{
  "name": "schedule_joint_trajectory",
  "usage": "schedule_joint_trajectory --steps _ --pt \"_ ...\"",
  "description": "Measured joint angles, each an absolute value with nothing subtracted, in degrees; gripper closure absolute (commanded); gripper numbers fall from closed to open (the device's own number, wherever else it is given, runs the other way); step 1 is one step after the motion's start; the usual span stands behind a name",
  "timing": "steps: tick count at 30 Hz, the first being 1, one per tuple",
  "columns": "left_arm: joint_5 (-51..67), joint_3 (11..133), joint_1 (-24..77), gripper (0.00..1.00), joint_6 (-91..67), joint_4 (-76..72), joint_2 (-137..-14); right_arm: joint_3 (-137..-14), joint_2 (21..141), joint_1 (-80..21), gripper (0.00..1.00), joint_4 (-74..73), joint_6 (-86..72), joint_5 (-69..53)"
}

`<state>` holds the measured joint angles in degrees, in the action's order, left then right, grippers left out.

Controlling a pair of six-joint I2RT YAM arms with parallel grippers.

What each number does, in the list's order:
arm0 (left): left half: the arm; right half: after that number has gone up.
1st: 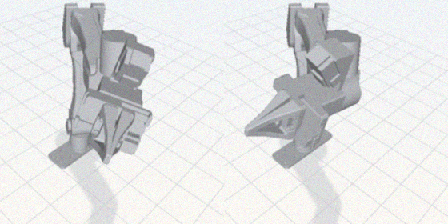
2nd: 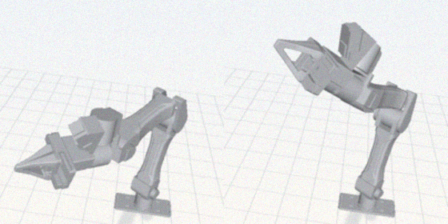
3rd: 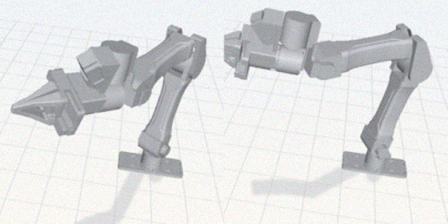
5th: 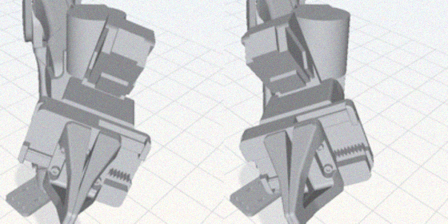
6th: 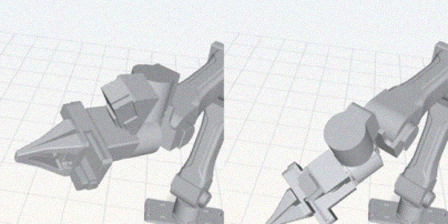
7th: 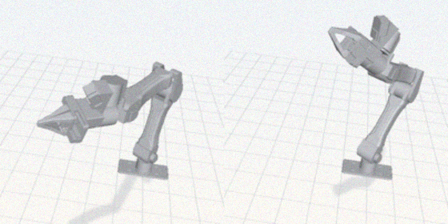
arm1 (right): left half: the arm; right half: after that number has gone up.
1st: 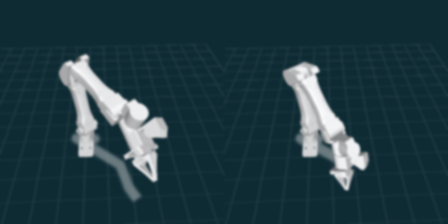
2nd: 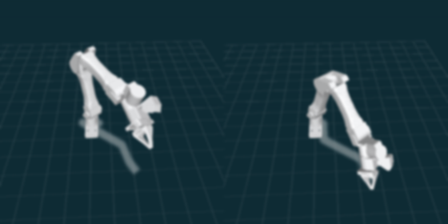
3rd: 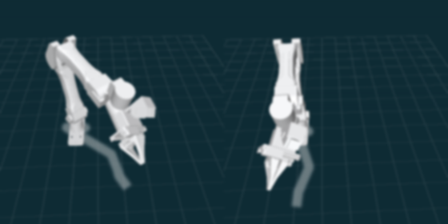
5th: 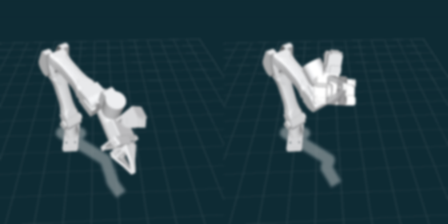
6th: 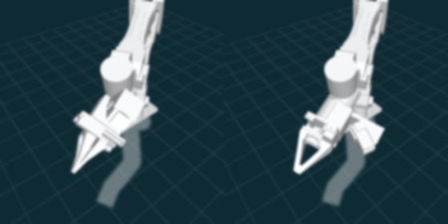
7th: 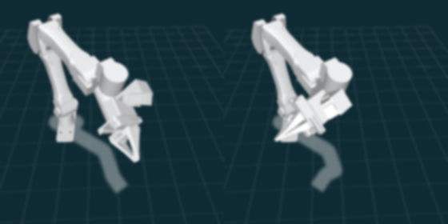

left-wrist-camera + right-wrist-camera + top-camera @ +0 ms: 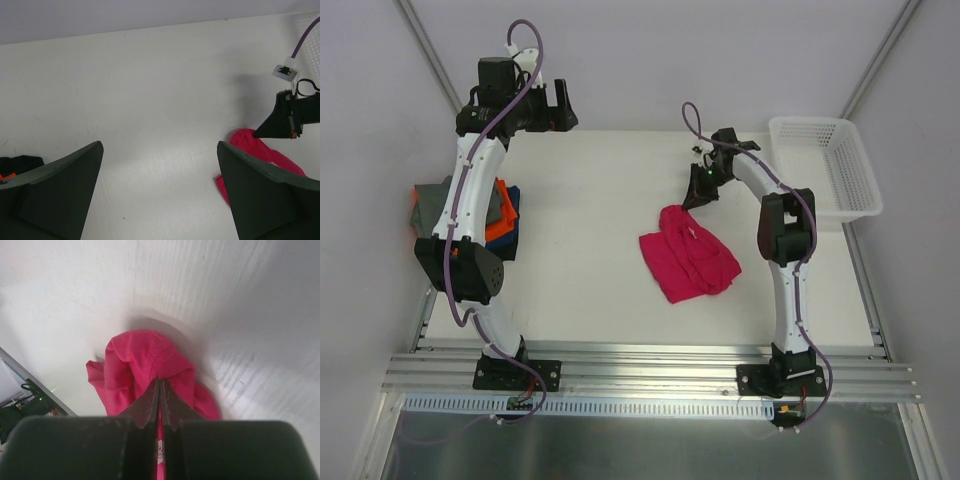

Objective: Fold and stack the t-shirts
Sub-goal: Flatten out the tshirt

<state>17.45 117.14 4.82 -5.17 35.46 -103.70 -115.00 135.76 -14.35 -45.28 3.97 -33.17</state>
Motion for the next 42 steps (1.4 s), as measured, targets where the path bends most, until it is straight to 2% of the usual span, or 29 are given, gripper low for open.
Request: schedule_joint_trajectory --steps 11,19,26,31,38,42 --pt "10.0 118.3 3.6 0.01 -8.0 35.5 -103.7 -131.5 128.5 -15.9 0.99 -45.3 4.4 -31.2" --pt "-2.7 118.8 -0.2 0.01 -13.0 35.0 -103.4 -140.7 124.1 -26.9 1.00 -35.2 -2.3 -36.3" --pt "-7.7 118.9 -0.8 0.01 -13.1 34.9 -102.6 -143.4 122.8 -34.2 1.00 -25.1 -7.6 -36.2" --pt "-8.1 119.0 -0.8 0.01 -13.1 34.7 -102.6 -139.1 117.3 -27.8 1.00 -24.4 -6.9 -34.2" --pt "-8.1 120.1 -0.8 0.01 -13.1 34.2 -102.6 -138.9 116.0 -12.0 1.00 -27.8 0.1 -25.2" --pt "-8.1 120.4 -0.8 0.01 -13.1 34.2 -102.7 -141.2 116.0 -10.8 1.00 -28.3 2.2 -22.4"
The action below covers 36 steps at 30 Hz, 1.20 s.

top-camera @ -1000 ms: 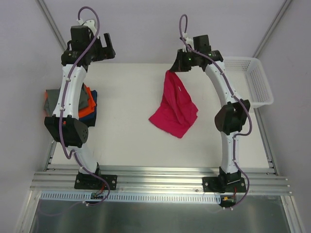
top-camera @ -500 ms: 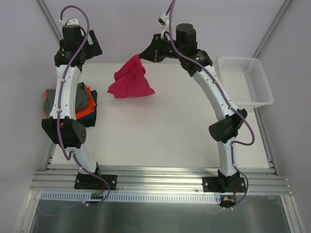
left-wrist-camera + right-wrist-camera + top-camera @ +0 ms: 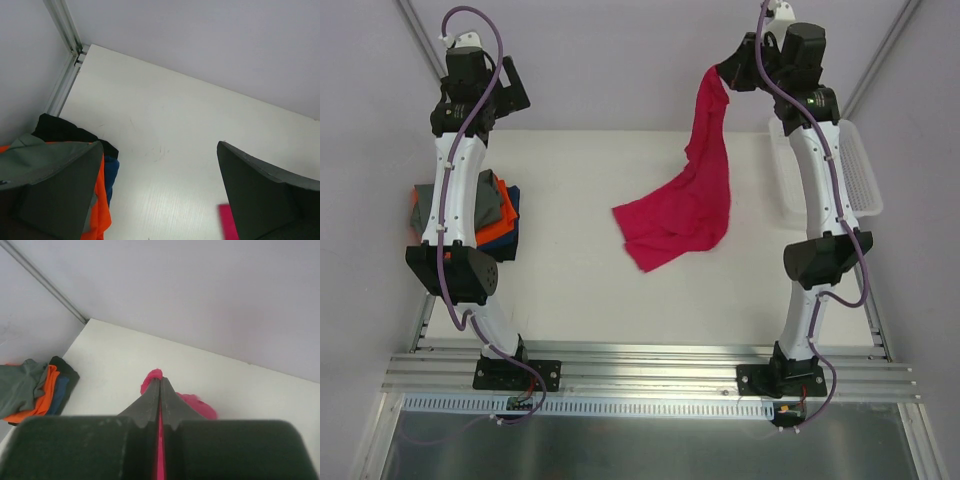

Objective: Fold and stack the t-shirts
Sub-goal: Flatten out the tshirt

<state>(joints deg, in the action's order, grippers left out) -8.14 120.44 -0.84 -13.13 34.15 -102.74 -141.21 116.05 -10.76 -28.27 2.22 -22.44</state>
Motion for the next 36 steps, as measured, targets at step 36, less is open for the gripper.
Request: schedule_joint_trajectory --steps 36 --pt "-9.5 121.6 -0.8 0.01 -13.4 33.3 -104.9 -126.5 102.3 -12.7 0.96 -36.9 8.3 -28.3"
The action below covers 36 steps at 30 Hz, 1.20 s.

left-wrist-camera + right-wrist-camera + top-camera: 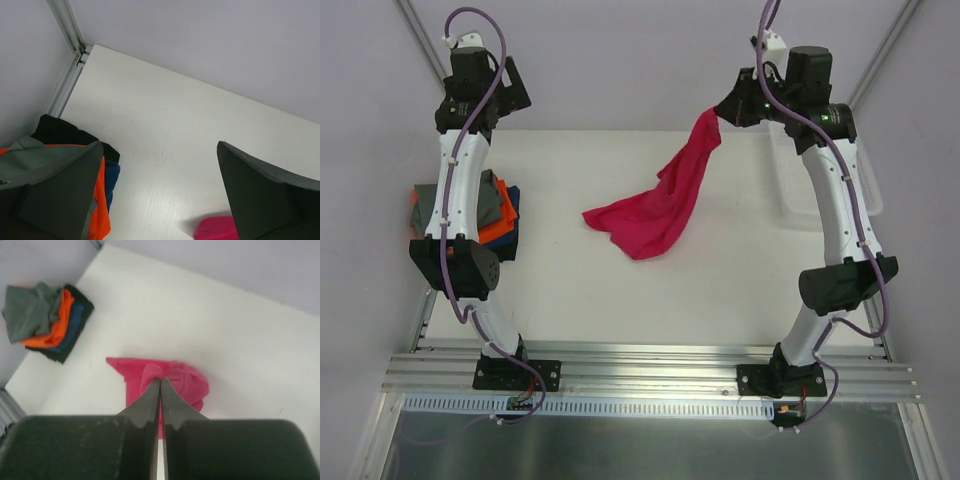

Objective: Fold and stack the t-shirts
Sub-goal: Flatten out the tshirt

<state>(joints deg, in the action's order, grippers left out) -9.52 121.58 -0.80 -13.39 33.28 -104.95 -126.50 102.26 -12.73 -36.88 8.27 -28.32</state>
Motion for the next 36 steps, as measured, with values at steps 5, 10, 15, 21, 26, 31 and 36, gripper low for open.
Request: schedule_joint_trajectory --steps 5,10,15,21,26,31,36 --pt "-9.6 121.6 -0.8 0.01 -13.3 33.3 -105.6 -126.8 107.4 -12.1 0.17 -48.2 12.8 -30.3" --pt "-9.7 121.6 -0.8 0.01 -13.3 33.3 -105.8 -127.6 114.4 -12.1 0.13 -53.7 13.5 -32.3" --pt "-9.7 121.6 -0.8 0.01 -13.3 33.3 -105.8 -127.9 115.8 -12.4 0.16 -53.5 12.7 -33.7" --pt "-9.6 121.1 -0.7 0.01 -13.1 33.3 -105.8 -133.5 124.0 -14.2 0.24 -53.8 14.5 -31.5" --pt "-9.6 120.2 0.4 0.01 -12.8 33.3 -105.8 -133.8 134.9 -14.6 0.32 -54.7 17.1 -26.3" --pt "-9.6 118.1 1.6 0.01 -12.4 33.3 -105.5 -133.7 141.9 -13.6 0.37 -56.0 18.6 -21.1" --pt "-9.6 116.4 1.8 0.01 -12.1 33.3 -105.0 -135.0 142.1 -13.0 0.38 -55.7 20.2 -16.1"
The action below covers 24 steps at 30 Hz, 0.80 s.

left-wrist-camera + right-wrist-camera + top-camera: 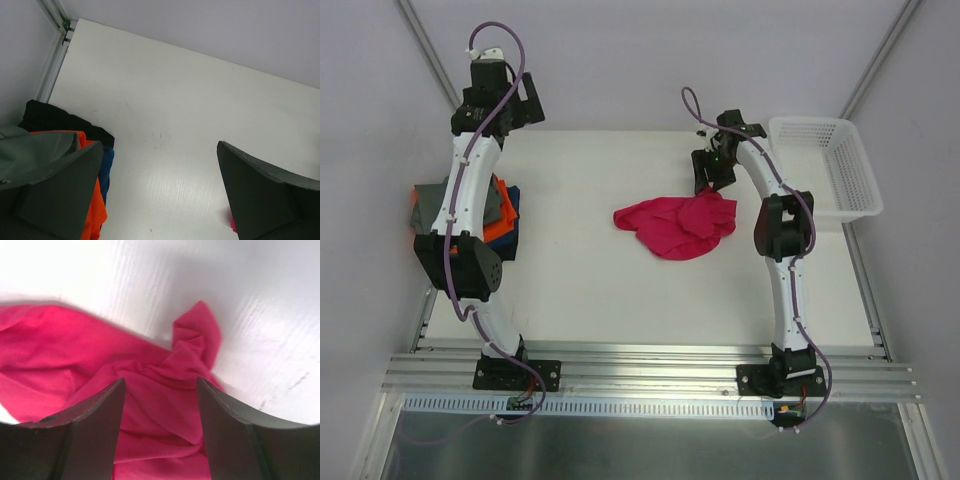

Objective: Fold and stack the t-shirts
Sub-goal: Flatten out the tshirt

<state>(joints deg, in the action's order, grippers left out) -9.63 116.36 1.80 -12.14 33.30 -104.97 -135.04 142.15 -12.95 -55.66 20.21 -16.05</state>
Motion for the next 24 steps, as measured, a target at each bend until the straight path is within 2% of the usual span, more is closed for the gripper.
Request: schedule_joint_trajectory --steps 3,9,15,18,24 --pt "-9.6 116.3 1.8 0.01 -11.8 33.3 -104.6 -136.0 142.1 -13.0 0.41 -54.9 21.5 -13.1" --pt "-9.6 116.3 2.3 0.01 -11.3 33.3 -103.9 -136.1 142.5 -13.2 0.56 -54.6 24.1 -8.1" --pt "-9.5 116.3 3.4 0.01 -11.3 33.3 -103.9 -136.5 144.5 -13.6 0.89 -54.7 25.8 -6.2" --pt "-9.4 116.3 3.4 0.01 -11.3 33.3 -103.9 -136.5 144.8 -13.9 0.96 -54.7 26.1 -5.7" --pt "-7.4 114.1 3.4 0.01 -11.3 32.7 -103.7 -136.7 143.4 -14.1 0.98 -54.7 26.3 -4.3"
